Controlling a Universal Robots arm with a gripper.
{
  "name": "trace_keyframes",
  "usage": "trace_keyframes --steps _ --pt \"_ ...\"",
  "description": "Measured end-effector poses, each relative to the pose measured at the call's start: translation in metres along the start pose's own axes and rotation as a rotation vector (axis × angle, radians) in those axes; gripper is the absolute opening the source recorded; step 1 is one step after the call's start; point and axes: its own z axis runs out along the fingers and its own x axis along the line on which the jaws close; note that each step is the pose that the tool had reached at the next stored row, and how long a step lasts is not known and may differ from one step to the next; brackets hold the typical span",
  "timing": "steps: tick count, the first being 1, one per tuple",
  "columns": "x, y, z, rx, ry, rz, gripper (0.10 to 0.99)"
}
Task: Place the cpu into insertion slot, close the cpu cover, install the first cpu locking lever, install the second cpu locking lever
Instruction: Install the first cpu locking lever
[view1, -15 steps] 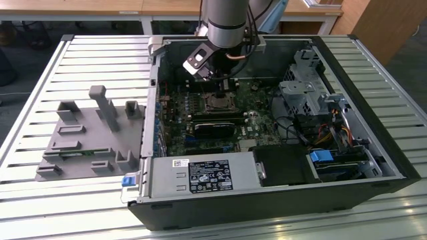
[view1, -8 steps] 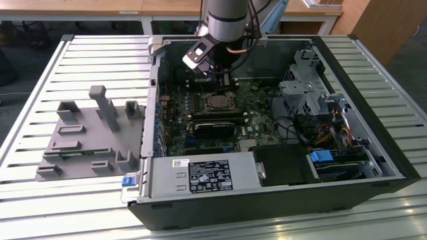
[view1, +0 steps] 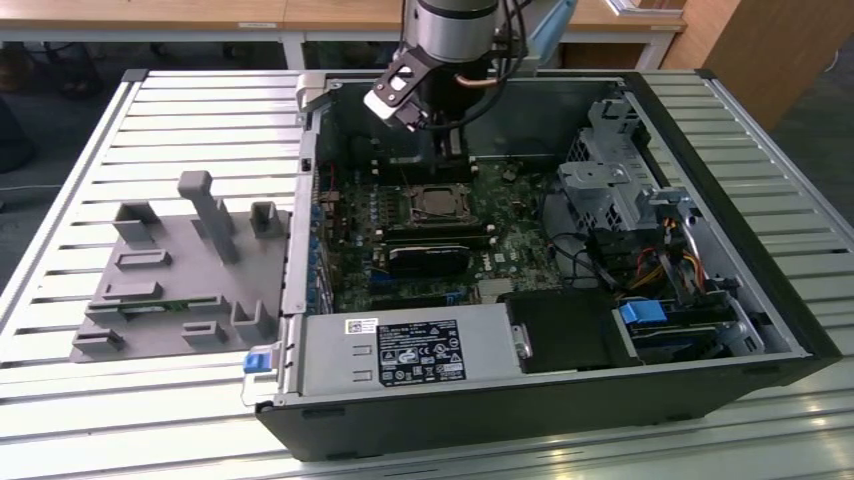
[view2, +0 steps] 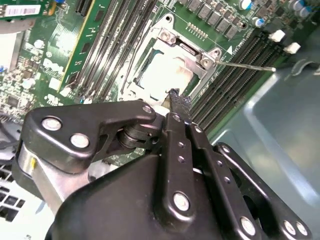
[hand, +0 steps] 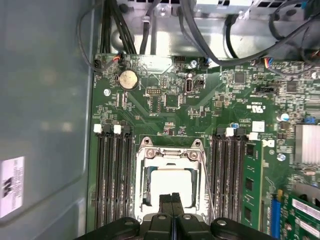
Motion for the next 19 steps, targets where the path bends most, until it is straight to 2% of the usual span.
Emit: trace_keyframes --steps 3,5,11,19 --pt "0.0001 0.0001 -0.0045 0.000 -0.0003 -0.001 0.106" --pt "0.0001 0.0001 -0.0049 0.000 0.0000 -0.009 0.106" --pt "0.0001 0.0001 -0.0049 0.002 0.0023 -0.107 0.106" --pt "-0.0004 0.0000 -0.0050 0.003 0.0040 -0.181 0.106"
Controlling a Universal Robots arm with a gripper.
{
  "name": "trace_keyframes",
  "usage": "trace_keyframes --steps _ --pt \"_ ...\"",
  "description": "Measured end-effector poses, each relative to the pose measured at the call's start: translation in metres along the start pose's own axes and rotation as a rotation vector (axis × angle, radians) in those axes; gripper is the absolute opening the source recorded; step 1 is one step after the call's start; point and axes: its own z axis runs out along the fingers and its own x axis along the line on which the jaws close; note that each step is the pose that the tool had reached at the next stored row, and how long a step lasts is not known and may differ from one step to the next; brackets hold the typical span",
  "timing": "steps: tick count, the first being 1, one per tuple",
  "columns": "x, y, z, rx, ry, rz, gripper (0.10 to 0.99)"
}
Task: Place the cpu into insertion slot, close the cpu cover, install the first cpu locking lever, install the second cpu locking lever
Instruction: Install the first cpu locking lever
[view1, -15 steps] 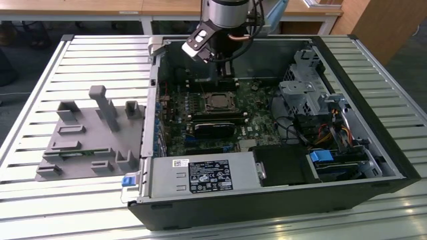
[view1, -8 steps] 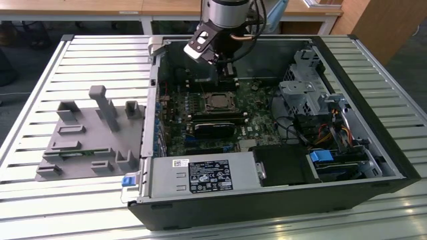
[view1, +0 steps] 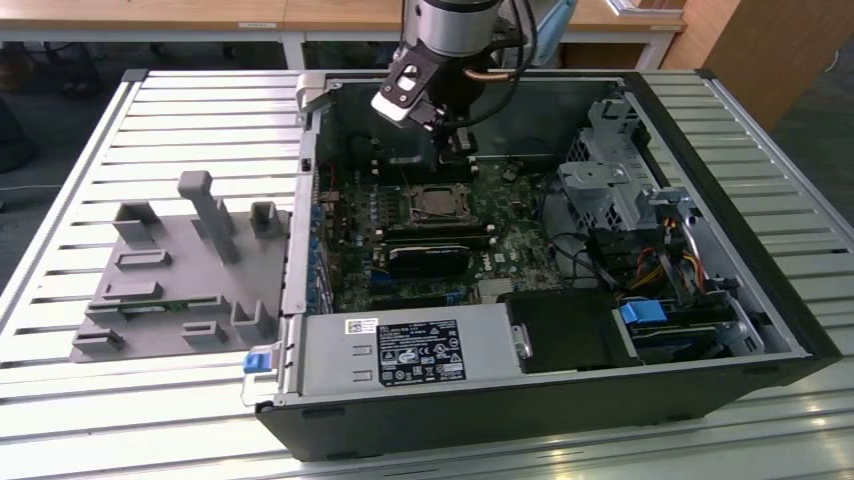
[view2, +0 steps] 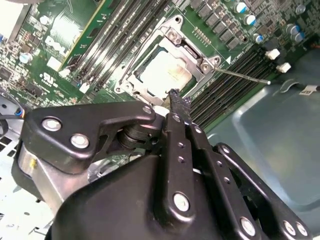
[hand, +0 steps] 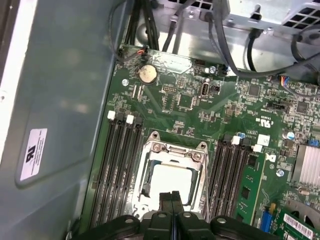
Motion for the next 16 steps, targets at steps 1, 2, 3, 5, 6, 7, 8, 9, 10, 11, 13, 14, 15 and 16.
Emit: trace_keyframes --steps 1,2,3,5,6,7,8,9,10,11,13,14,15,16 --pt "0.0000 0.0000 0.0000 0.000 0.0001 -0.007 0.106" --pt "0.0000 0.0000 0.0000 0.000 0.0004 -0.015 0.106" --pt "0.0000 0.0000 0.0001 0.000 0.0006 -0.023 0.106" --pt "0.0000 0.0001 0.0001 0.001 0.0010 -0.036 0.106" --pt "0.0000 0.0000 0.0001 0.001 0.0011 -0.042 0.106" --pt "0.0000 0.0000 0.0001 0.001 0.0012 -0.047 0.106" --pt "0.0000 0.0000 0.0002 0.001 0.0012 -0.053 0.106" --pt "0.0000 0.0000 0.0002 0.001 0.0014 -0.058 0.106" --pt "0.0000 0.0000 0.0003 0.001 0.0016 -0.063 0.106" --pt "0.0000 0.0001 0.0004 0.002 0.0017 -0.070 0.106" --pt "0.0000 0.0001 0.0006 0.002 0.0023 -0.092 0.106" --pt "0.0000 0.0000 0.0007 0.002 0.0026 -0.104 0.106" --pt "0.0000 0.0000 0.0007 0.003 0.0029 -0.116 0.106" --pt "0.0000 0.0001 0.0007 0.003 0.0031 -0.128 0.106"
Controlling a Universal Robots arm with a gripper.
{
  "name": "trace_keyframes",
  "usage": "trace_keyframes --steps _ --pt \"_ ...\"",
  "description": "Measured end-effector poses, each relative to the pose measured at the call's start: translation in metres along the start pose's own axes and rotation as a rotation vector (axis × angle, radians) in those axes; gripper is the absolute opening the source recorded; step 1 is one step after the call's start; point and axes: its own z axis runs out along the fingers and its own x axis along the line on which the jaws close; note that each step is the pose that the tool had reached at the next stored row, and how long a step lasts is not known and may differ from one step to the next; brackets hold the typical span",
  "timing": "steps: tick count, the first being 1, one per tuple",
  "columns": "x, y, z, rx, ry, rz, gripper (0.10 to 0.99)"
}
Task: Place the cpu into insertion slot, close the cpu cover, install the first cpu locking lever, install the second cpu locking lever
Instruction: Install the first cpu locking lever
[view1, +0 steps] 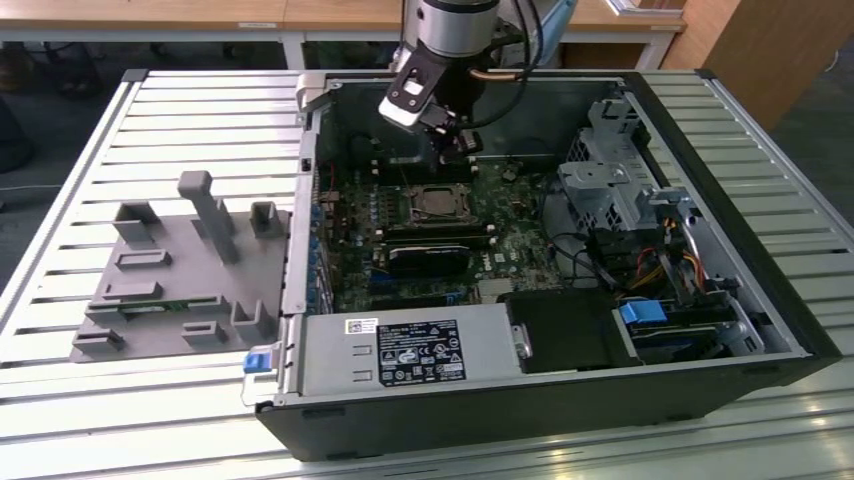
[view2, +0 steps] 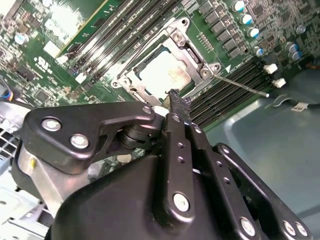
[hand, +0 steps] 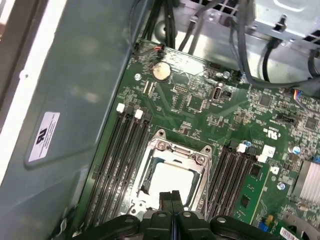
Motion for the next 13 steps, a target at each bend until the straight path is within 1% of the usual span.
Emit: trace_keyframes --steps 5,13 --pt "0.0000 0.0000 0.0001 0.001 0.0018 -0.069 0.106" --pt "0.0000 0.0000 0.0001 0.005 0.0046 -0.202 0.106"
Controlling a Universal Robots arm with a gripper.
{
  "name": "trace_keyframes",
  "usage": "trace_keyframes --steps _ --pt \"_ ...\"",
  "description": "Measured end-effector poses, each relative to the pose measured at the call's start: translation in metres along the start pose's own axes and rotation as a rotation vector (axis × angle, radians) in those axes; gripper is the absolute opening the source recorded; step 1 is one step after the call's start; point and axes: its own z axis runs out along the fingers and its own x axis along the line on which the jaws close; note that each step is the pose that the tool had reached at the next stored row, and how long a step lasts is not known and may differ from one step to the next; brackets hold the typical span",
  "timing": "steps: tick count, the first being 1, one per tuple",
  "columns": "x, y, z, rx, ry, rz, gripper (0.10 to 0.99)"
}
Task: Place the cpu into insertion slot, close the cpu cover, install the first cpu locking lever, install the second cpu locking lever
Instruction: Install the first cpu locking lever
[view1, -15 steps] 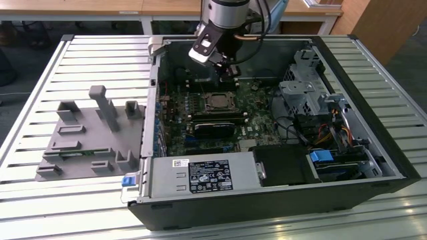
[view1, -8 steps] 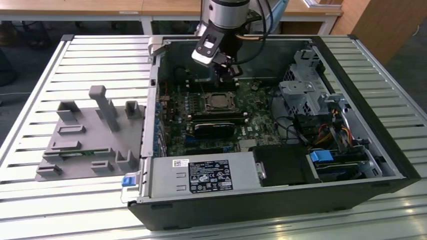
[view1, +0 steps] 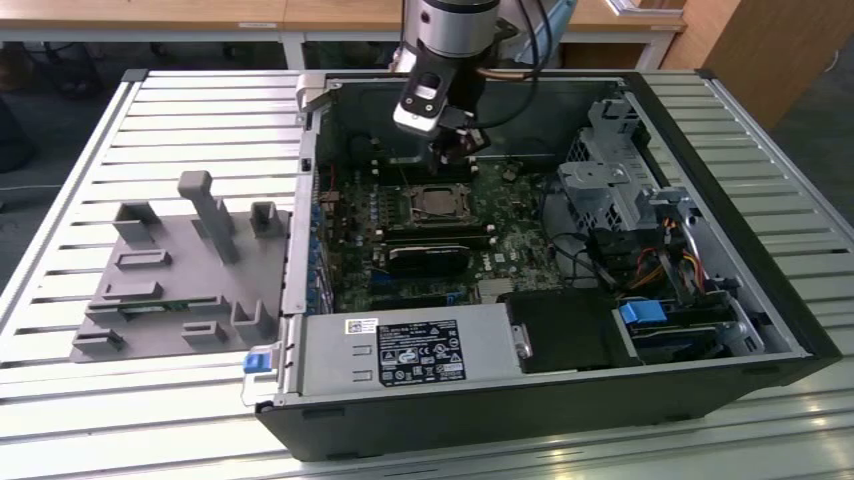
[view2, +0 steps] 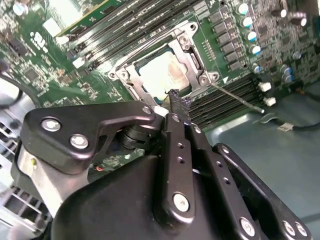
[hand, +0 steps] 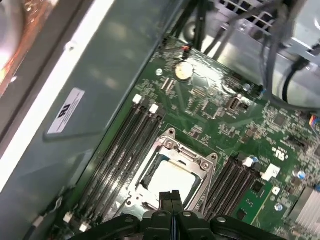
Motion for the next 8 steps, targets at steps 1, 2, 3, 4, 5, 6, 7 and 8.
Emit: trace_keyframes --steps 1,2,3,4,5,6,7,8 --pt "0.0000 0.0000 0.0000 0.001 0.0003 -0.016 0.106" --pt "0.0000 0.0000 0.0001 0.002 0.0007 -0.033 0.106" --pt "0.0000 0.0000 0.0000 0.003 0.0010 -0.050 0.106" --pt "0.0000 0.0000 0.0000 0.004 0.0014 -0.067 0.106" --pt "0.0000 0.0000 0.0001 0.005 0.0019 -0.084 0.106" --pt "0.0000 0.0000 0.0001 0.006 0.0025 -0.102 0.106" --pt "0.0000 0.0000 0.0001 0.006 0.0030 -0.120 0.106" --pt "0.0000 0.0000 0.0002 0.007 0.0034 -0.138 0.106"
